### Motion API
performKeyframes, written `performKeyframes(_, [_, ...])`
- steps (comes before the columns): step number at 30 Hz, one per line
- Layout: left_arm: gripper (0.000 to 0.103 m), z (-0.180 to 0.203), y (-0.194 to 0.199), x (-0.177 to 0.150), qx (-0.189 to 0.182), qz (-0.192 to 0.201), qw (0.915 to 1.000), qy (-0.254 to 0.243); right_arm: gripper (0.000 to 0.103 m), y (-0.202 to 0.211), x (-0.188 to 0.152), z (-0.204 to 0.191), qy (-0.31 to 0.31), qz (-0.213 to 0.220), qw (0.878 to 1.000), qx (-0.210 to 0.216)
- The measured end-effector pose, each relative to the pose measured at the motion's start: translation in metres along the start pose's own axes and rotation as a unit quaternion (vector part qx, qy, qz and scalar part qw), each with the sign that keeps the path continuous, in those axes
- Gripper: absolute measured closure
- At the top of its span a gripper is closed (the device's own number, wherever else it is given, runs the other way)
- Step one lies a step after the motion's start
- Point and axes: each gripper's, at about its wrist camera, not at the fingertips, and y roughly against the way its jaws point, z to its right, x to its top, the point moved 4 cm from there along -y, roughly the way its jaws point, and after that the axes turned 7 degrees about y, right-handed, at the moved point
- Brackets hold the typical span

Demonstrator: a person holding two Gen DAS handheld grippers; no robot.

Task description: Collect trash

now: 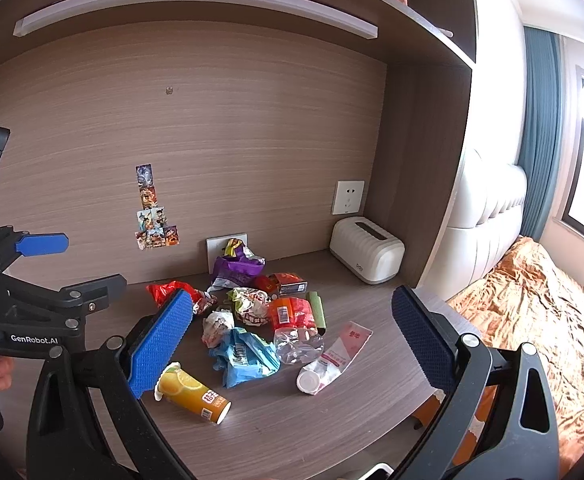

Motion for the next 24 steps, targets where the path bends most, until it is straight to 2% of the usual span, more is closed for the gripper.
performKeyframes(15, [0.005, -0.022, -0.029, -0.004, 0.005, -0.011, 0.9999, 0.002, 0.003, -0.030, 0.002, -0.015, 0.008, -0.024, 1.000, 0.016])
performKeyframes(24, [0.005, -0.048, -0.087, -0.006, -0.011, -0.042, 0.9991, 0.001, 0.003, -0.080, -0.019, -0.030, -0.013, -0.077, 0.996, 0.039])
